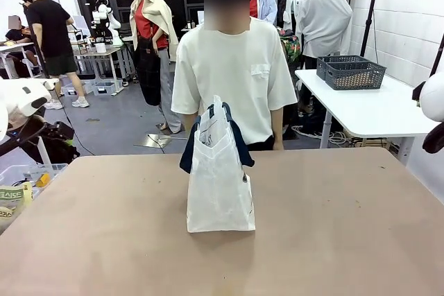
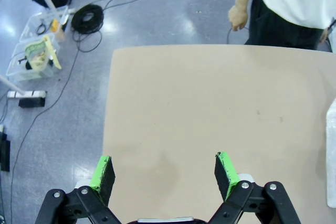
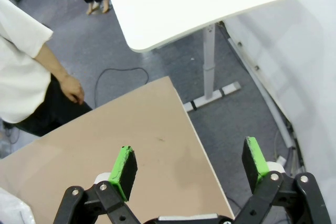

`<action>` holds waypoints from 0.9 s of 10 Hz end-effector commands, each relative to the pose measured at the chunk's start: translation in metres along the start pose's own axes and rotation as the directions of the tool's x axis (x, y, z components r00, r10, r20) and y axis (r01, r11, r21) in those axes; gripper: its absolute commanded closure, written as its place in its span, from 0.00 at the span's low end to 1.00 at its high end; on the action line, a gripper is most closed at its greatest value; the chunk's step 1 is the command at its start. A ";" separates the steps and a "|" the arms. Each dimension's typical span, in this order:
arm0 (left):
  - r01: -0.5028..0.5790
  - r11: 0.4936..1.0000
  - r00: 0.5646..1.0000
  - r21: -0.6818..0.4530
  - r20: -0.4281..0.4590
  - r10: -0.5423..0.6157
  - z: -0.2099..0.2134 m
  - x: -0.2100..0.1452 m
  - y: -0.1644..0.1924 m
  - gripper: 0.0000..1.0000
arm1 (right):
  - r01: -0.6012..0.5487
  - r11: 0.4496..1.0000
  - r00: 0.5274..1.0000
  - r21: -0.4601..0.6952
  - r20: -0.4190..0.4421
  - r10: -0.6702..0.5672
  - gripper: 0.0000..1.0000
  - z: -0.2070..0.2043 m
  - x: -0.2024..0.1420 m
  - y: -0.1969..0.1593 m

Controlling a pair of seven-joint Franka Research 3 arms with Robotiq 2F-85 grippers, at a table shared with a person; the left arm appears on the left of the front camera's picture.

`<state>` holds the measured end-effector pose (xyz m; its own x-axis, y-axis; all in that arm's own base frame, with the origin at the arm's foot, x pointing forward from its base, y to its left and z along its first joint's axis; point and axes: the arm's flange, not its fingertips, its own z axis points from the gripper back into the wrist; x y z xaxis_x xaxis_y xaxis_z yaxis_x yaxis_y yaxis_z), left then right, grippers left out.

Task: Transfer purchased items from the store into the shopping bag.
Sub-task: Open the Reusable shopping bag in the center of the table.

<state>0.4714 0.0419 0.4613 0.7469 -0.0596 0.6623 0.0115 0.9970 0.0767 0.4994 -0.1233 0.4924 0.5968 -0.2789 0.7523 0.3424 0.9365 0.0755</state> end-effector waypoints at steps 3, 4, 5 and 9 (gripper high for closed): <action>0.167 0.954 0.977 -0.251 0.174 -0.125 0.039 0.068 -0.113 0.00 | -0.176 0.952 0.984 0.249 0.064 0.165 0.00 0.088 0.039 0.111; 0.212 0.940 0.964 -0.267 0.213 -0.157 0.053 0.085 -0.144 0.00 | -0.269 0.907 0.963 0.324 0.084 0.255 0.00 0.116 0.039 0.141; 0.248 0.930 0.959 -0.270 0.206 -0.196 0.065 0.102 -0.175 0.00 | -0.341 0.865 0.939 0.368 0.103 0.327 0.00 0.143 0.042 0.169; 0.283 0.899 0.959 -0.335 0.098 -0.266 0.114 0.147 -0.258 0.00 | -0.453 0.753 0.852 0.477 -0.017 0.523 0.00 0.218 0.048 0.239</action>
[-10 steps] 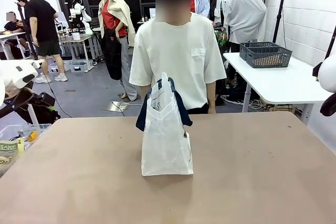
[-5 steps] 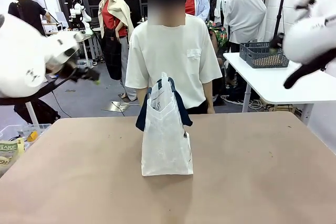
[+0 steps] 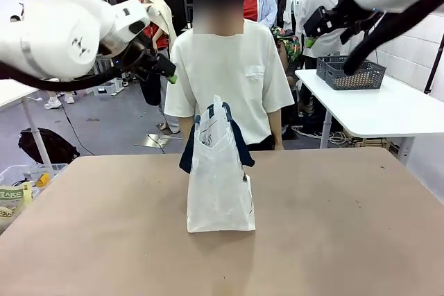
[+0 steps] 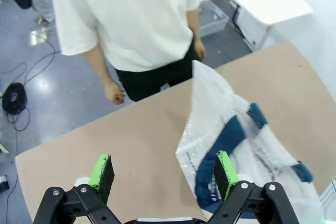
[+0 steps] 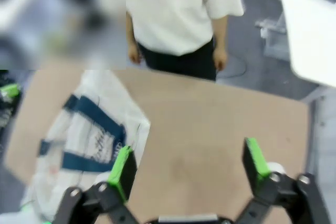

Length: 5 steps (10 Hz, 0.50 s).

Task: Transfer purchased items from the store into the shopping bag.
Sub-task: Open the Reusable shopping bag in the center of the table.

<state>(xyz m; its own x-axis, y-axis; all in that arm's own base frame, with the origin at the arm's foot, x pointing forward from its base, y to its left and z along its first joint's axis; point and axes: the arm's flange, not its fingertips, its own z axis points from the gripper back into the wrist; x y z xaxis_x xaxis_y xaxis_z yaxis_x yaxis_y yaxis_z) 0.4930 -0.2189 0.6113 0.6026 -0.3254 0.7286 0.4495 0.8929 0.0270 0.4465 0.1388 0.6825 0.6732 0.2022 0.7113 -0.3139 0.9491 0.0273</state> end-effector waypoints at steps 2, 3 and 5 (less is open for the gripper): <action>-0.031 0.999 0.994 -0.039 -0.105 0.027 -0.010 0.027 -0.030 0.00 | -0.096 0.995 0.985 0.042 -0.137 0.101 0.00 0.001 -0.003 0.033; -0.043 0.998 0.989 -0.041 -0.140 0.037 -0.019 0.025 -0.037 0.00 | -0.112 0.992 0.980 0.066 -0.156 0.121 0.00 -0.008 -0.009 0.046; -0.011 0.998 0.994 -0.056 -0.108 0.005 -0.010 0.019 -0.041 0.00 | -0.074 0.996 0.987 0.046 -0.136 0.080 0.00 0.000 -0.006 0.044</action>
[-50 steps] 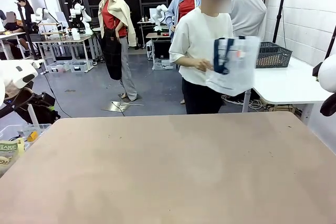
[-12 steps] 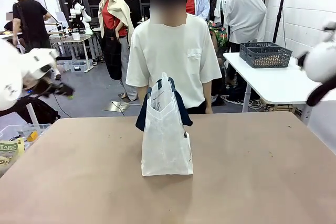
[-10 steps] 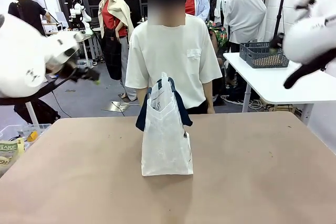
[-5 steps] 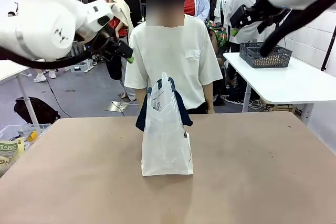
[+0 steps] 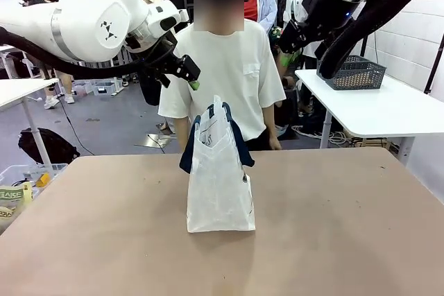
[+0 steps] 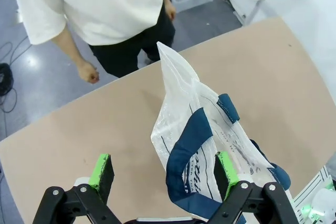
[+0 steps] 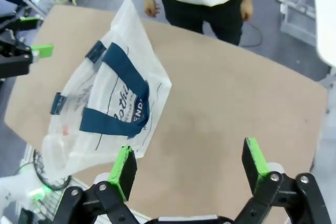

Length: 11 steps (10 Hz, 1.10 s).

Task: Transfer purchased items from the store into the shopping bag.
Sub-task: Open the Reusable shopping bag in the center of the table.

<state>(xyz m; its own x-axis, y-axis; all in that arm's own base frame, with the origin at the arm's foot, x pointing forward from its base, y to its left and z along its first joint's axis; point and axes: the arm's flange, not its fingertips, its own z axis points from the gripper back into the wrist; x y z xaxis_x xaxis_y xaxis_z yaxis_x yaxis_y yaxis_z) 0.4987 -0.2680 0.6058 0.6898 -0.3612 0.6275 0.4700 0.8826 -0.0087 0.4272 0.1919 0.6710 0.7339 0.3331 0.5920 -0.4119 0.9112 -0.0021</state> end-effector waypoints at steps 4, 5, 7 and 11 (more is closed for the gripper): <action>-0.012 1.000 1.000 0.004 -0.004 0.012 0.000 -0.005 -0.011 0.00 | -0.004 1.000 1.000 0.002 -0.029 0.004 0.00 -0.003 0.000 0.015; -0.039 0.997 0.999 0.059 -0.003 0.040 -0.005 -0.003 -0.021 0.00 | -0.025 1.000 0.997 0.004 -0.073 0.026 0.00 -0.011 0.003 0.037; -0.020 0.997 0.997 0.070 -0.078 0.026 -0.011 0.001 -0.030 0.00 | -0.057 0.998 0.988 0.015 -0.145 0.059 0.00 -0.030 0.007 0.086; -0.032 0.998 0.983 -0.049 -0.182 0.022 -0.026 0.001 -0.038 0.00 | -0.111 0.992 0.962 0.056 -0.245 0.121 0.00 -0.065 0.002 0.148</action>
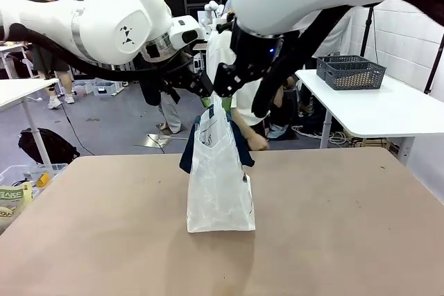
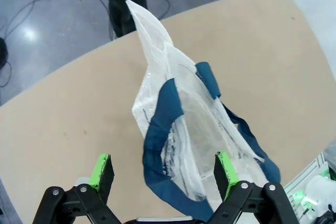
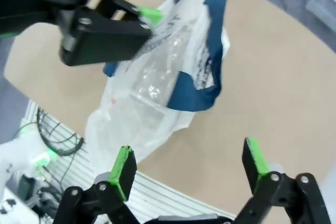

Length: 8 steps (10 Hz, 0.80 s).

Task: Transfer purchased items from the store into the shopping bag.
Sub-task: Open the Reusable shopping bag in the center of the table.

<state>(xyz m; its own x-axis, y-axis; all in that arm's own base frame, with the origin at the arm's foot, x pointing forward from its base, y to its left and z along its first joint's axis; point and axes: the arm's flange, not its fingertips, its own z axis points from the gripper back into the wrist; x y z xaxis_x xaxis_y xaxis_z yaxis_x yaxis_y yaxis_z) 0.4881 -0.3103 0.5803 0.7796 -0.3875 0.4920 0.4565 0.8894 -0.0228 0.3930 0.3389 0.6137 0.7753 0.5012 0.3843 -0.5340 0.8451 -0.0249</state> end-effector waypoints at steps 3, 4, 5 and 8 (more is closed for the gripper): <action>-0.019 0.997 0.995 -0.081 -0.104 0.011 -0.015 0.014 0.001 0.00 | 0.030 1.000 0.999 0.007 -0.035 -0.029 0.00 -0.024 0.022 0.012; -0.019 0.997 0.992 -0.074 -0.124 0.010 -0.020 0.015 0.000 0.00 | 0.040 0.999 0.999 0.011 -0.032 -0.040 0.00 -0.031 0.024 0.014; -0.026 0.997 0.990 -0.077 -0.142 0.015 -0.023 0.015 -0.001 0.00 | 0.050 0.999 0.999 0.017 -0.021 -0.049 0.00 -0.036 0.025 0.014; -0.046 0.995 0.984 -0.093 -0.176 0.029 -0.033 0.016 -0.003 0.00 | 0.101 0.995 0.995 0.026 0.001 -0.101 0.00 -0.057 0.032 0.009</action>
<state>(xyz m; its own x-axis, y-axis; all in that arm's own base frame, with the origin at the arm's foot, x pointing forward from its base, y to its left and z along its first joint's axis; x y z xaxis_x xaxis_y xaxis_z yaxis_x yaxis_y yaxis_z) 0.5195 -0.3139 0.5533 0.8584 -0.3791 0.3455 0.4384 0.8920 -0.1105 0.4203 0.3632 0.5798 0.8201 0.4517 0.3513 -0.4929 0.8695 0.0326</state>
